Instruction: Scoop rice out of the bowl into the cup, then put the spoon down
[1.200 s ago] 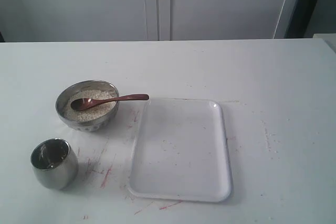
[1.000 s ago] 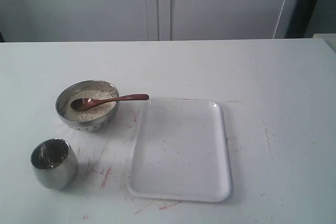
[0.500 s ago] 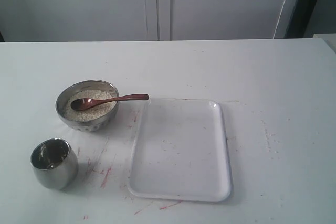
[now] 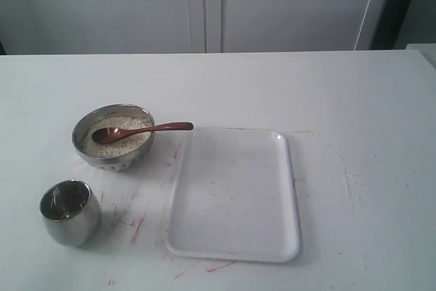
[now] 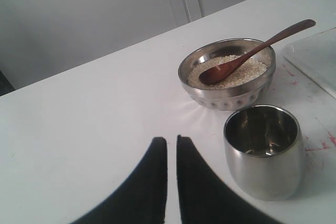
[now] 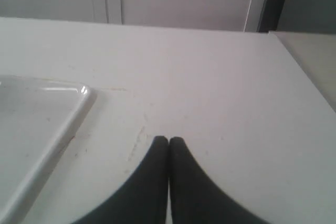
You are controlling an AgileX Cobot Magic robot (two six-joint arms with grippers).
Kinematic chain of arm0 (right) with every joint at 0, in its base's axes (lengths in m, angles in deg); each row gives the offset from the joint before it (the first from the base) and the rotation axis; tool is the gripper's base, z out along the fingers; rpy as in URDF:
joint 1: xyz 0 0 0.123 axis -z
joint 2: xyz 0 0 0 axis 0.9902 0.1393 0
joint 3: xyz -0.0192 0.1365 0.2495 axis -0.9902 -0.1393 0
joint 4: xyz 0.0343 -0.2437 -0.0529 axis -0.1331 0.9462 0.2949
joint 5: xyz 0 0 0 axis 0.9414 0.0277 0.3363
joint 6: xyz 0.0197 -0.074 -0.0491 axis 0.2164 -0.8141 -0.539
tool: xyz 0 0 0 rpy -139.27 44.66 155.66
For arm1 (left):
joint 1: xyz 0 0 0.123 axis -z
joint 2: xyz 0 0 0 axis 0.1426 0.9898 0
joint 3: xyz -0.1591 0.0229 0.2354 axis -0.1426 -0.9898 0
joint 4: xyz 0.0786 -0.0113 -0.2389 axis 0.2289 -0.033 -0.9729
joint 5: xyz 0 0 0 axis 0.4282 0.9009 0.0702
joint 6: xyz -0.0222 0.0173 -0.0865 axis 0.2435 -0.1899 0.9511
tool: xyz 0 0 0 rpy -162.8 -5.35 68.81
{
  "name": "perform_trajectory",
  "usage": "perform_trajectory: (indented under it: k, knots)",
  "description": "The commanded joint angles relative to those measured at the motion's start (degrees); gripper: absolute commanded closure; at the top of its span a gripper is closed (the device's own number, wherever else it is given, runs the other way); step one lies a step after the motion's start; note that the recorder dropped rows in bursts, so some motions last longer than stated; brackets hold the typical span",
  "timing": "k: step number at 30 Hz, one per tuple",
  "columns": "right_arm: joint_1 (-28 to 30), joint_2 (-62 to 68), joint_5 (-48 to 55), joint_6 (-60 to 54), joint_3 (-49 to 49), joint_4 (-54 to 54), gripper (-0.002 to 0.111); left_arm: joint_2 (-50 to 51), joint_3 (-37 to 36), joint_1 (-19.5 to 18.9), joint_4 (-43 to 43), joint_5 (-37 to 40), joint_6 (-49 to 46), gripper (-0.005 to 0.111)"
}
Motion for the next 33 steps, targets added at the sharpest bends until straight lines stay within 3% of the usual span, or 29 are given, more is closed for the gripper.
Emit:
perform_trajectory:
  k: [1, 9, 19, 26, 30, 33]
  knots:
    - [0.22, -0.29, -9.93, 0.13, -0.30, 0.00, 0.108, -0.05, 0.18, 0.16, -0.39, -0.34, 0.08, 0.092]
    - [-0.13, -0.29, -31.19, 1.50, -0.30, 0.00, 0.108, -0.05, 0.18, 0.16, -0.39, -0.34, 0.08, 0.092]
    - [-3.30, -0.29, -53.81, 24.48, -0.30, 0.00, 0.108, -0.05, 0.18, 0.16, -0.39, -0.34, 0.08, 0.092]
    - [-3.30, -0.29, -53.44, 36.72, 9.28, 11.56, 0.108, -0.05, 0.18, 0.16, -0.39, -0.34, 0.08, 0.092]
    - [-3.30, -0.29, -47.10, 45.45, 21.89, 17.54, 0.108, -0.05, 0.18, 0.16, -0.39, -0.34, 0.08, 0.092]
    - [-3.30, -0.29, -43.52, 45.71, 30.10, 21.73, 0.108, -0.05, 0.18, 0.16, -0.39, -0.34, 0.08, 0.092]
